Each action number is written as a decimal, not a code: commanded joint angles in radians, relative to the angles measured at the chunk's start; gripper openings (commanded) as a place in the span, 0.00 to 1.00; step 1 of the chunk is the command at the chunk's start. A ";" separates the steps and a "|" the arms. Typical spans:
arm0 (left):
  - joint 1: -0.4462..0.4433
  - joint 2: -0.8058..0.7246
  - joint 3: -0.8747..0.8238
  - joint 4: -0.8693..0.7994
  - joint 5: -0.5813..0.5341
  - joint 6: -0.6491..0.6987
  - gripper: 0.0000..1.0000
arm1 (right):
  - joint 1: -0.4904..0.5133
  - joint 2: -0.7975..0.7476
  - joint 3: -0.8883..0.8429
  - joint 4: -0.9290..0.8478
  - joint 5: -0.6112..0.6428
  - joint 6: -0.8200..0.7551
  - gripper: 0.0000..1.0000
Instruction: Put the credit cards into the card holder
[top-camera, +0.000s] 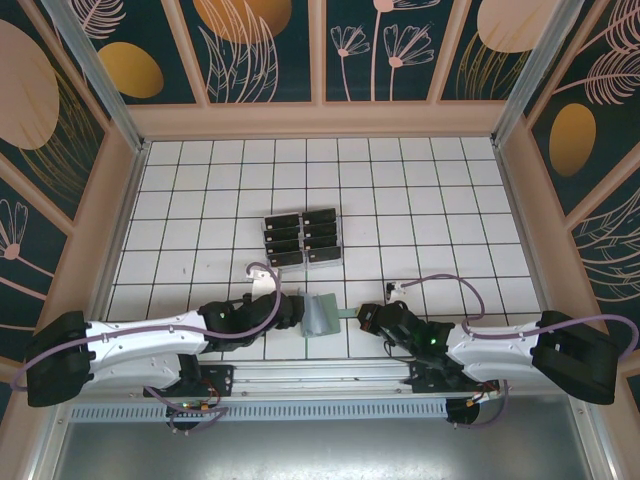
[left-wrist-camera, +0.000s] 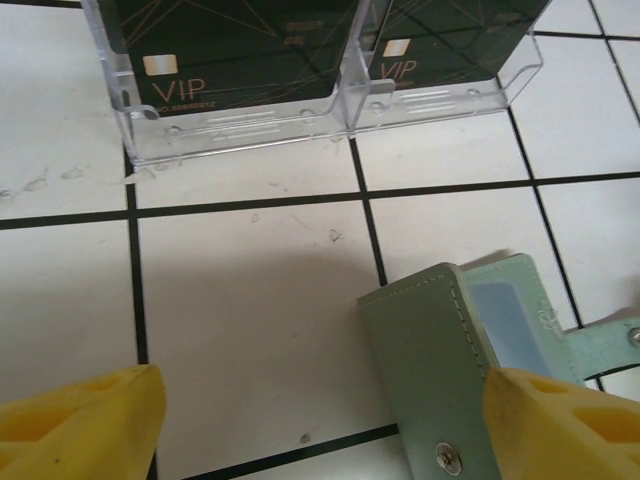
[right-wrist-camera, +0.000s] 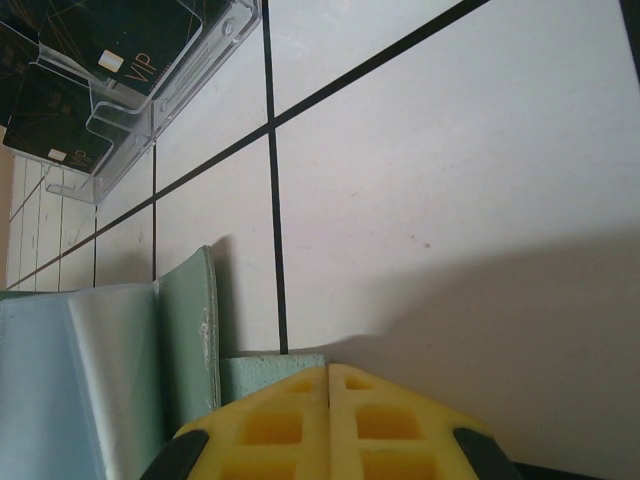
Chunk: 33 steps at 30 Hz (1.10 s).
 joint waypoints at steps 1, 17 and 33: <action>-0.004 -0.005 -0.011 0.080 0.018 0.015 0.84 | 0.005 -0.011 -0.018 -0.005 0.044 0.019 0.00; -0.004 0.055 0.037 -0.093 -0.069 -0.050 0.62 | 0.005 -0.036 -0.019 -0.026 0.046 0.022 0.00; -0.004 0.319 0.116 -0.189 -0.148 0.002 0.65 | 0.001 -0.051 0.021 -0.085 0.030 -0.007 0.00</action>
